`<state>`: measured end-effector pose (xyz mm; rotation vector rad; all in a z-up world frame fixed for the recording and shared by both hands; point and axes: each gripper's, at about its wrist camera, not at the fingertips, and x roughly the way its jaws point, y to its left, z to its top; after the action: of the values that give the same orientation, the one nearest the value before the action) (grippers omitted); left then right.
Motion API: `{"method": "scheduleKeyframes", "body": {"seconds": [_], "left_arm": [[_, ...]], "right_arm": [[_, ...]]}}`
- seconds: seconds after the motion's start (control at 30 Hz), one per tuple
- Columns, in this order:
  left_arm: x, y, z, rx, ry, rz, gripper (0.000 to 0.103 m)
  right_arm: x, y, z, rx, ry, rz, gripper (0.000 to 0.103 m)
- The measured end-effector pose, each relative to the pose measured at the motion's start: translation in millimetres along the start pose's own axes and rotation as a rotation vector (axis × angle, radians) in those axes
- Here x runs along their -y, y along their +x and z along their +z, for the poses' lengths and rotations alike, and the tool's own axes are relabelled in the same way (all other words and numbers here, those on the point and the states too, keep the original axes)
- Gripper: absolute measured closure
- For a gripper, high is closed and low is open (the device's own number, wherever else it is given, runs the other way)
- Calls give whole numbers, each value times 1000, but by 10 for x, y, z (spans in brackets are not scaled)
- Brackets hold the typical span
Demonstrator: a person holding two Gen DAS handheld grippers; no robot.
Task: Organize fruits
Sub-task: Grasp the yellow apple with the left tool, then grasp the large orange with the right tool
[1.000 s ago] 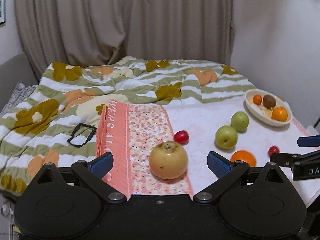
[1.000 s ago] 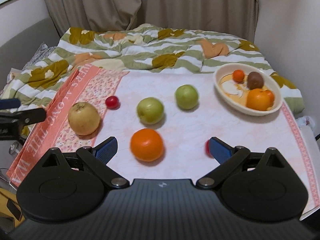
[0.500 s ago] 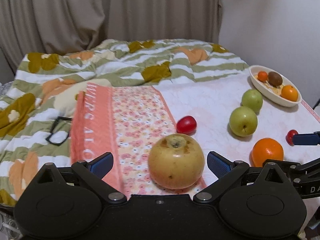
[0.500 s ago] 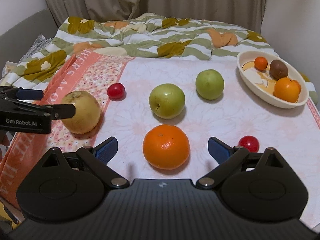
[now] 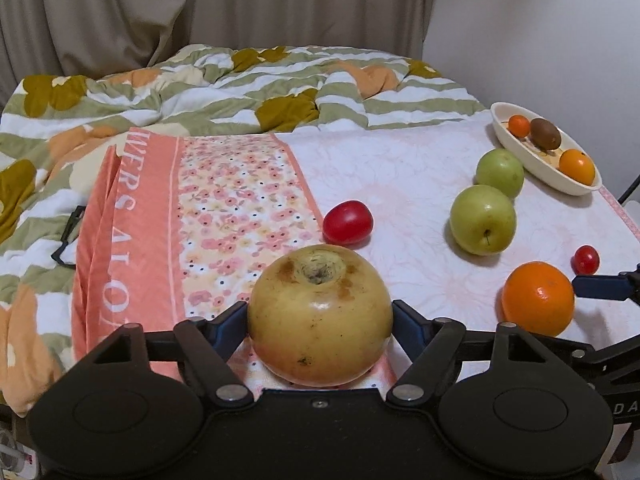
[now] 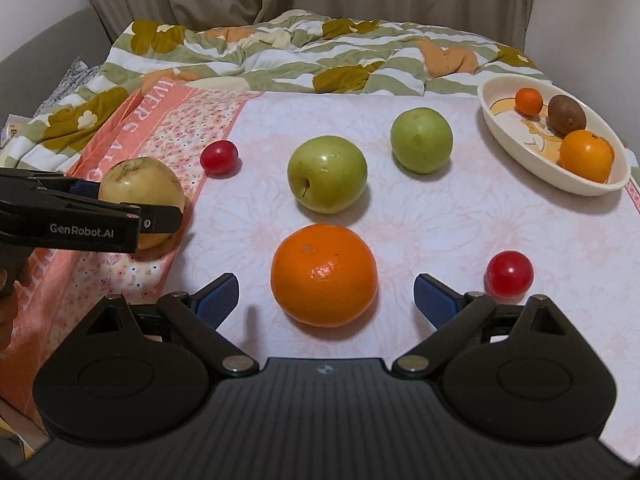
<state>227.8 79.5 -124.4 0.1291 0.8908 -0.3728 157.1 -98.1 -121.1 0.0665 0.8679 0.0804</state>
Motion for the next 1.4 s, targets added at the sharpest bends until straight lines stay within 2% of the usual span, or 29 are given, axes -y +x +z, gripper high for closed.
{"method": "scheduleKeyframes", "body": {"seconds": [0.2, 0.37, 0.5, 0.57, 0.63, 0.67, 1.1, 1.4], "left_arm": [[42, -8, -9, 5, 26, 15, 24], [21, -25, -20, -5, 7, 12, 24], [17, -61, -60, -10, 4, 15, 24], [18, -69, -70, -10, 4, 15, 24], [20, -84, -89, -10, 3, 16, 24], [19, -85, -91, -10, 3, 16, 24], [45, -247, -285, 10, -10, 23, 24], [182, -589, -370, 90, -9, 30, 24]], "right_arm": [[2, 105, 5, -24, 7, 19, 10], [-14, 152, 31, -28, -10, 18, 10], [-12, 175, 55, -26, -16, 14, 15], [-16, 184, 61, -24, -23, 8, 18], [-24, 186, 58, -19, -34, -4, 27], [-27, 177, 57, -12, -42, -1, 28], [-45, 118, 14, 5, -62, 6, 29], [-58, -146, -9, 38, -66, 14, 29]]}}
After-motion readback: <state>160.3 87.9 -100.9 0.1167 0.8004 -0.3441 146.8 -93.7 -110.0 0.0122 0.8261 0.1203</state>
